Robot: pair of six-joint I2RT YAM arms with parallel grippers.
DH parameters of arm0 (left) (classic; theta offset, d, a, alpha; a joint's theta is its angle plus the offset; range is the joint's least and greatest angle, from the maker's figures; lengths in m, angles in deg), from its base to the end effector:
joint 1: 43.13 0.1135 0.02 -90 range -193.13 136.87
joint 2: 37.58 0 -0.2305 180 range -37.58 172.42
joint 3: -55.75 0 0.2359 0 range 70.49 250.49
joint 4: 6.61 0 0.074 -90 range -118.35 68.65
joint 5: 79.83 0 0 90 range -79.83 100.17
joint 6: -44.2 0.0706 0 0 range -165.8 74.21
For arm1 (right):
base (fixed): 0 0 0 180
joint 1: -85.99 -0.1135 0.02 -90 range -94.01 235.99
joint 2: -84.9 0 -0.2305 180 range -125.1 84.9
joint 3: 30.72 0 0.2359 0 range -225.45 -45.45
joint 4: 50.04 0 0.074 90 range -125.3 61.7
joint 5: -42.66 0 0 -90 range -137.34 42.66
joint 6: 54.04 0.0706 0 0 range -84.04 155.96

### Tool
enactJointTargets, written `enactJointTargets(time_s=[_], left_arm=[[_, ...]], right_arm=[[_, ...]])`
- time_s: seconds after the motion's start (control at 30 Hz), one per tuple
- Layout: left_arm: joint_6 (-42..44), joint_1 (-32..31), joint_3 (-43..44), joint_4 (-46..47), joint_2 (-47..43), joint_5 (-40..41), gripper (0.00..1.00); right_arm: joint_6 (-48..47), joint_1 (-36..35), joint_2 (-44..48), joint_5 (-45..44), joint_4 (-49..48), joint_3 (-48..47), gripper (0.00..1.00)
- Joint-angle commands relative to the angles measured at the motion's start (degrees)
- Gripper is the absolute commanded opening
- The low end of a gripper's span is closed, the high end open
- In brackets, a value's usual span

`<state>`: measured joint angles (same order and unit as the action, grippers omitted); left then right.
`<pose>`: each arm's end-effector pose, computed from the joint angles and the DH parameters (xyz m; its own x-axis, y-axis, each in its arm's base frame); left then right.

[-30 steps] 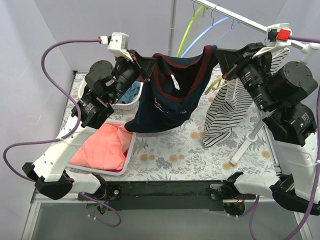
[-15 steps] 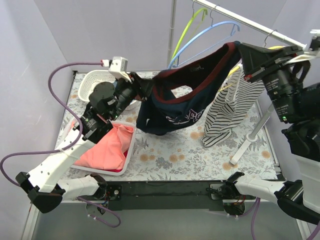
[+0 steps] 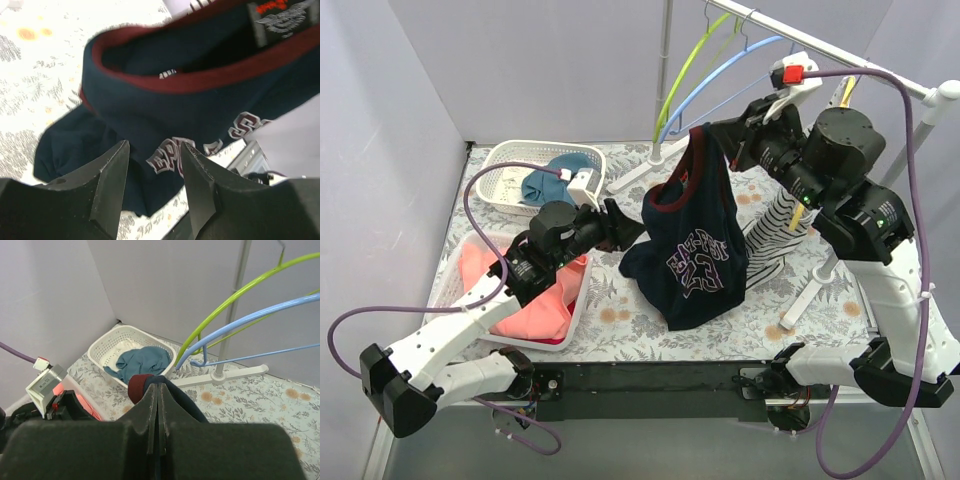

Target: Place the tank top on the hanger

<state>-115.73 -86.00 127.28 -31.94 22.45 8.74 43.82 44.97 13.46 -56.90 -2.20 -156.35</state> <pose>0.2014 -0.1893 0.3256 -0.7156 -0.6169 -0.3276 0.0749 0.3985 -0.9141 0.1793 0.1404 0.5392 0.0112 0.1885 -0.9820 -0.5292 0.8344 0.1541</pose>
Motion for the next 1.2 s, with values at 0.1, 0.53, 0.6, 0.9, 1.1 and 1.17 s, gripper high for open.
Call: enactJointTargets(time_s=[0.1, 0.53, 0.6, 0.9, 1.1, 1.17], left_arm=[[-3.02, -0.02, -5.46, -0.31, -3.25, 4.84, 0.48], [-6.27, 0.16, -6.96, 3.03, 7.64, 11.62, 0.55], [-6.27, 0.25, -6.26, 2.59, 10.70, 12.85, 0.54], [-8.11, 0.25, -5.21, 7.16, 20.29, 10.84, 0.53], [-10.40, 0.25, -5.81, 8.83, 21.89, 8.03, 0.46], [-12.06, 0.25, -6.78, 10.05, 20.92, 6.19, 0.46]], right_arm=[[0.05, -0.21, 2.71, 2.79, -1.46, 5.42, 0.01], [2.86, -0.21, 6.49, 5.26, -1.72, 16.05, 0.01], [2.95, -0.21, 7.10, 4.56, -2.34, 17.72, 0.01], [2.69, -0.21, 7.02, 4.55, -2.08, 17.64, 0.01], [2.07, -0.21, 8.15, 3.15, -1.55, 17.81, 0.01], [1.81, -0.21, 8.25, 2.80, -1.55, 18.25, 0.01]])
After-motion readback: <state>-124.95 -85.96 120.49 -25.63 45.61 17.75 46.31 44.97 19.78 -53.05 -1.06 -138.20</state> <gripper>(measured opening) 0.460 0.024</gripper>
